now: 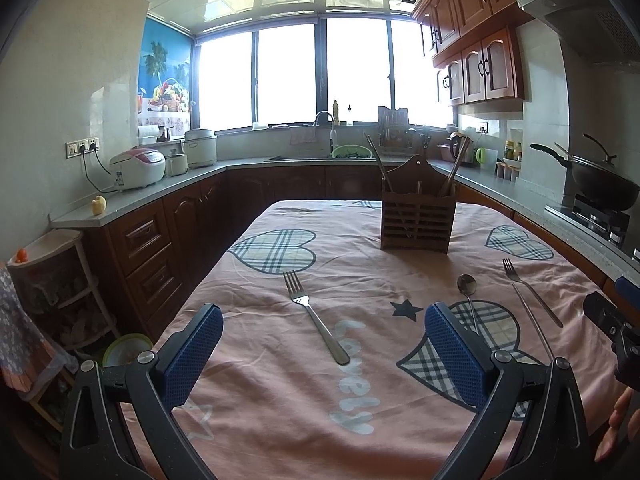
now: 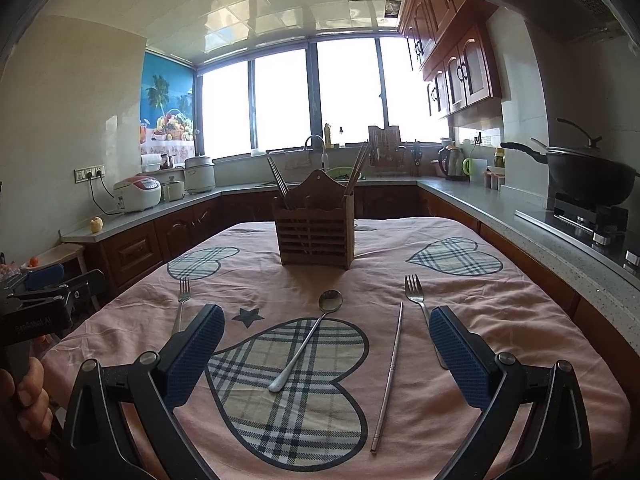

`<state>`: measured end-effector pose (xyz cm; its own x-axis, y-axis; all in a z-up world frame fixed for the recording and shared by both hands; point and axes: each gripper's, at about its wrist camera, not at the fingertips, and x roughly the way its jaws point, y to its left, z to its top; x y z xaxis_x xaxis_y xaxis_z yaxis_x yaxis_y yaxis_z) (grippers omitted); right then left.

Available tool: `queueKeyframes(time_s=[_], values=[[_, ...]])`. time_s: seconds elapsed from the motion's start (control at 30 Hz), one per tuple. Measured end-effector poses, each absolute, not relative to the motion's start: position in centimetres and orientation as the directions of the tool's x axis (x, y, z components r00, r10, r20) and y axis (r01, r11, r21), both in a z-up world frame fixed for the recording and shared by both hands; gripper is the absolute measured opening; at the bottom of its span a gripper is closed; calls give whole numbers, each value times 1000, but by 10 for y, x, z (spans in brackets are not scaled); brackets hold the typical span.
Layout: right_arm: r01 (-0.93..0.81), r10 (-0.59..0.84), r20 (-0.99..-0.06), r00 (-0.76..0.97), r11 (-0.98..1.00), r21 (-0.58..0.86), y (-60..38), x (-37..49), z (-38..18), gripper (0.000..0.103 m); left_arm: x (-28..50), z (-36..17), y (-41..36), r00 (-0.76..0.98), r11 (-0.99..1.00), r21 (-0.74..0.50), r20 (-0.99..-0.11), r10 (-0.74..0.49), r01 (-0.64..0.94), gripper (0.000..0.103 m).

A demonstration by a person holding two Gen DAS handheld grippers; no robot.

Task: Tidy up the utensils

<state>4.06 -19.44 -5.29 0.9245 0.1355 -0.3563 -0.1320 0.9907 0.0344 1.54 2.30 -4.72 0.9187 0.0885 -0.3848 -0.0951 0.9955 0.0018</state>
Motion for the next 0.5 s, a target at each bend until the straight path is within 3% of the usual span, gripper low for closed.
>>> queueKeyframes(time_s=[0.5], values=[[-138,142,-337,931,990,35,-195,38,-52,103,13,-45,20,924,996,13,-373,86,-88,102]])
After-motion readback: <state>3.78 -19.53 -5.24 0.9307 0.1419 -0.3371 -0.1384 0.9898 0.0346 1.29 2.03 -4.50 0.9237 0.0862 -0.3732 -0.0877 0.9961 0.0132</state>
